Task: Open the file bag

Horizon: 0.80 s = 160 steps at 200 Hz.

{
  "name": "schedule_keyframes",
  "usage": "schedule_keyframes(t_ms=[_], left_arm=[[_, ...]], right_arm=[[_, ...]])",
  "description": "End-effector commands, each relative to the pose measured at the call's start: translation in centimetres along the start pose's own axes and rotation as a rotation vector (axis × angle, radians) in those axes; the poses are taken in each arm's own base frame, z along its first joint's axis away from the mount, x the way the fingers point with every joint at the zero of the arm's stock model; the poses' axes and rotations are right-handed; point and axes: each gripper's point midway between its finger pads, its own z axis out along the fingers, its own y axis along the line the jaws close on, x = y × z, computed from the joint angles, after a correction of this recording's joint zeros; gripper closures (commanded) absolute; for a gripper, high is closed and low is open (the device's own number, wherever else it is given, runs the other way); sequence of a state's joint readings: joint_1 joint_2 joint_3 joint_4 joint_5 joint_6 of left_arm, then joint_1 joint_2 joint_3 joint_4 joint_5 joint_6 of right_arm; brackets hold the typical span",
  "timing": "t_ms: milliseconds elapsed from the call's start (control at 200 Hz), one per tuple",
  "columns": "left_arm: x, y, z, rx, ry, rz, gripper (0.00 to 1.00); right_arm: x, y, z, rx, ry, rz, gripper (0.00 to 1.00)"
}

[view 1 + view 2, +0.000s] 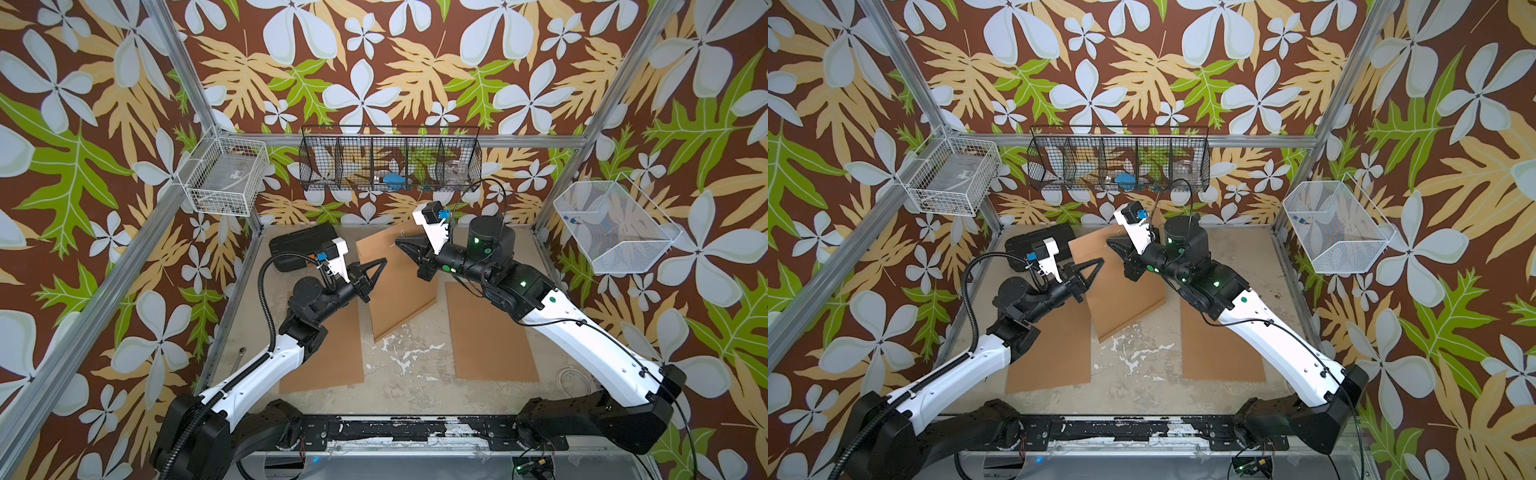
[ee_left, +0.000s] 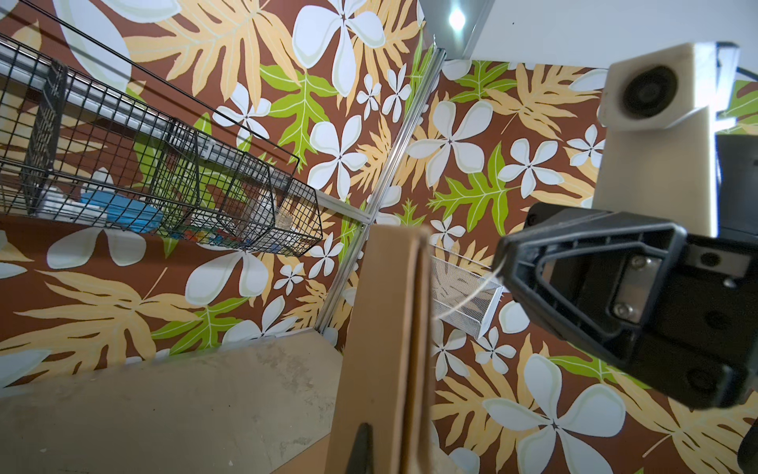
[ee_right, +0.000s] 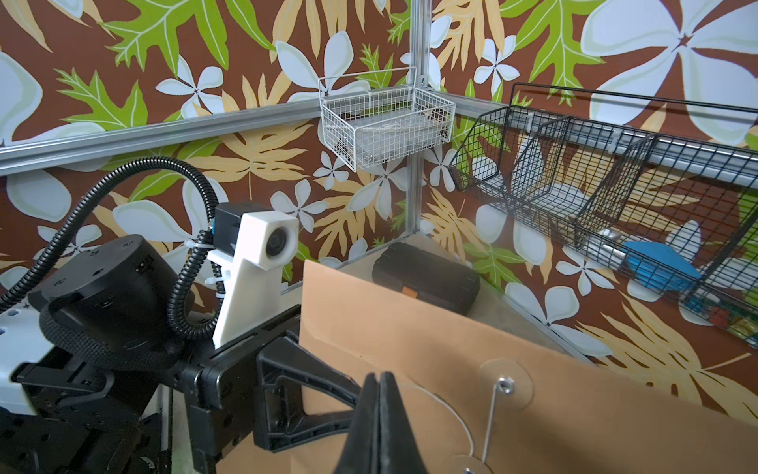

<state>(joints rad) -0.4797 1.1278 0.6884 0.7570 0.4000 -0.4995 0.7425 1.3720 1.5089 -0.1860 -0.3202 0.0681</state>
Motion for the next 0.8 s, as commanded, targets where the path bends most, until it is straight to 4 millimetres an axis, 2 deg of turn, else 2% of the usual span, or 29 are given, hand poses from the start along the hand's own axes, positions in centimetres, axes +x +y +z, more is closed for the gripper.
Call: schedule_keyframes(t_ms=[0, 300, 475, 646, 796], left_arm=[[-1.6, -0.5, 0.2, 0.016, -0.054, 0.015, 1.0], [-3.4, -0.2, 1.1, -0.009, -0.104, 0.01, 1.0], [-4.3, -0.3, 1.6, -0.004, -0.128, 0.002, 1.0], [-5.0, -0.8, 1.6, 0.02, -0.158, -0.019, 1.0], [-5.4, -1.0, 1.6, 0.028, -0.167, -0.02, 1.0]], right_arm=[[-0.6, 0.8, 0.1, -0.033, -0.031, 0.006, 1.0], [1.3, 1.3, -0.8, -0.027, -0.017, 0.046, 1.0], [3.8, 1.2, -1.4, -0.011, 0.02, 0.076, 1.0], [6.6, 1.0, -1.3, 0.0, 0.058, 0.118, 1.0], [8.3, 0.8, -1.1, 0.011, 0.075, 0.147, 1.0]])
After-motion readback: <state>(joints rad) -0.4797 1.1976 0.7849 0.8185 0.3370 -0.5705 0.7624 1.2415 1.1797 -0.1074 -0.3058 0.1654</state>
